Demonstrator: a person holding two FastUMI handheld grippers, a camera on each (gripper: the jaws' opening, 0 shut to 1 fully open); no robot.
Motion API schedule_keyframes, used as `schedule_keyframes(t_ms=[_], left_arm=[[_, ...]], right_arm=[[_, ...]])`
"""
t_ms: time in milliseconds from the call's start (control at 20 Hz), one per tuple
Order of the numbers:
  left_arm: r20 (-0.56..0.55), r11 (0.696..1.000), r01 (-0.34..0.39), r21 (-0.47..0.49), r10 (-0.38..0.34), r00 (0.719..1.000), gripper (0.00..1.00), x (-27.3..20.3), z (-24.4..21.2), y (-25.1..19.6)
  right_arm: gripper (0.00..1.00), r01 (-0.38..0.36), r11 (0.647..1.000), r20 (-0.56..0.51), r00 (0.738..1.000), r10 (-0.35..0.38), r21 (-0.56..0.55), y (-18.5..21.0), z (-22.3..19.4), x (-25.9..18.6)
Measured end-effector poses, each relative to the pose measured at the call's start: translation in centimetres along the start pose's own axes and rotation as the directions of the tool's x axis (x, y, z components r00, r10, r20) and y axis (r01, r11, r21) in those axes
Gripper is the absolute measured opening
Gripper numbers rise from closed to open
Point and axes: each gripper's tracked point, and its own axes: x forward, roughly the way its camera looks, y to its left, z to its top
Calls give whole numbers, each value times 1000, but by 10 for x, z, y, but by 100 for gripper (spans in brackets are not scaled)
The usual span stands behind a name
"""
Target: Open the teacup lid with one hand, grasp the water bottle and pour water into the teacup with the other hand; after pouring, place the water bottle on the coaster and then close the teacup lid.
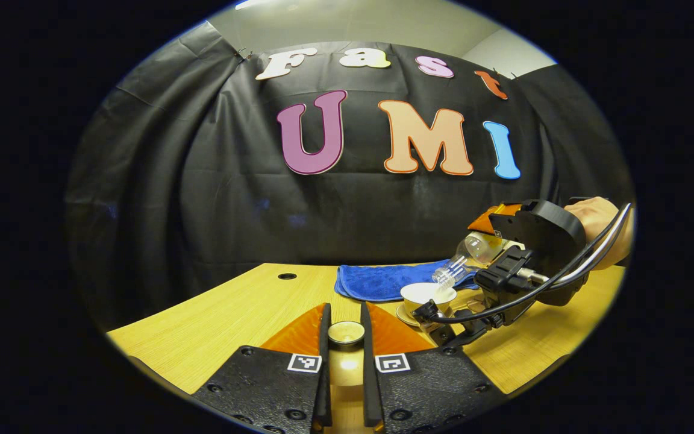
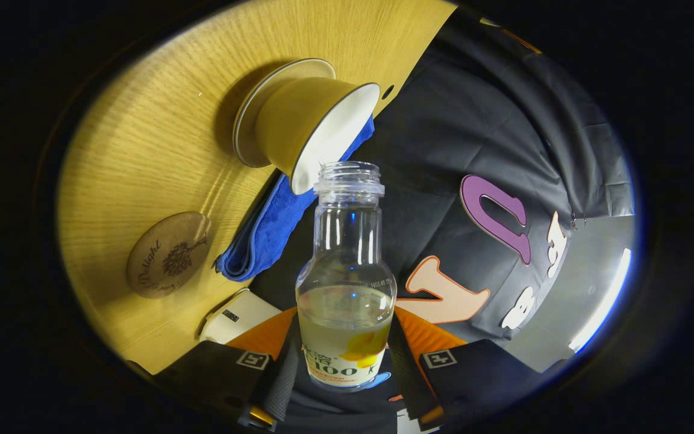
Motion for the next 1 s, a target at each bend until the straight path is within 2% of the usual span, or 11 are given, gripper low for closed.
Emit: schedule_keyframes(t_ms=[450, 550, 650, 750, 800, 850, 950, 1000], left_arm=[[0, 1000, -1, 1, 1, 1000, 18, 0, 0, 0], [0, 1000, -4, 2, 4, 1000, 18, 1, 0, 1], [1, 1000, -7, 3, 7, 1000, 18, 1, 0, 2], [1, 1000, -10, 3, 10, 1000, 18, 1, 0, 2], [1, 1000, -10, 3, 10, 1000, 18, 2, 0, 2], [1, 1000, -10, 3, 10, 1000, 18, 1, 0, 2], [1, 1000, -10, 2, 10, 1000, 18, 2, 0, 2], [1, 1000, -10, 2, 10, 1000, 18, 1, 0, 2]], right_arm=[[77, -13, 1000, 12, 1000, 12, 20, 2, 7, -1], [75, -52, 994, 14, 999, 51, 92, 11, 7, 0], [75, -95, 974, 19, 995, 94, 204, 16, 9, 0], [80, -150, 921, 36, 988, 147, 359, 25, 9, 0], [80, -179, 878, 52, 983, 174, 445, 28, 10, -1], [80, -205, 823, 64, 977, 202, 529, 33, 11, 1], [80, -251, 687, 108, 964, 244, 682, 42, 13, -1], [75, -255, 621, 118, 960, 253, 741, 44, 12, -1]])
